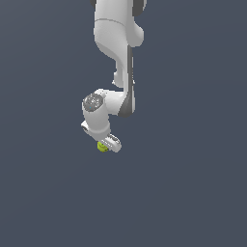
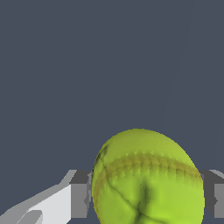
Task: Pick up the object and move it to a goal position.
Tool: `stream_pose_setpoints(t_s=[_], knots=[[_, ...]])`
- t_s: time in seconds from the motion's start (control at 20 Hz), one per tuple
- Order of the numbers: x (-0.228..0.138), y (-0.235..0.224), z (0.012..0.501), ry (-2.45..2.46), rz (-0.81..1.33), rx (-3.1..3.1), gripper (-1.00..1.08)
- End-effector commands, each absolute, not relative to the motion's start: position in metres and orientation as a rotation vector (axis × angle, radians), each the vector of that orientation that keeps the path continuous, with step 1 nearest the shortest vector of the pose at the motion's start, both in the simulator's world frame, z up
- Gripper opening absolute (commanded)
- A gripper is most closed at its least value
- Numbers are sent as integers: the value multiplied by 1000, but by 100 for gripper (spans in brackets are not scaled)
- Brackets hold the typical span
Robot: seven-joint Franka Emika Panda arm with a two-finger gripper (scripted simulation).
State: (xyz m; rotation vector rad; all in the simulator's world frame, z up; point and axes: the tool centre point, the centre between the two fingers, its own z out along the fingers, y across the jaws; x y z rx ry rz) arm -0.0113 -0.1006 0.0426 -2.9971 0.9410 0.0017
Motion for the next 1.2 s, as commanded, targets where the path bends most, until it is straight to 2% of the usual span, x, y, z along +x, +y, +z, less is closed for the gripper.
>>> stream_pose_setpoints(t_s=[0.0, 0.35, 1.15], knots=[[-11, -99, 46, 940, -1, -2997, -100], [-16, -87, 73, 940, -1, -2997, -100], [-32, -44, 174, 942, 0, -2997, -100]])
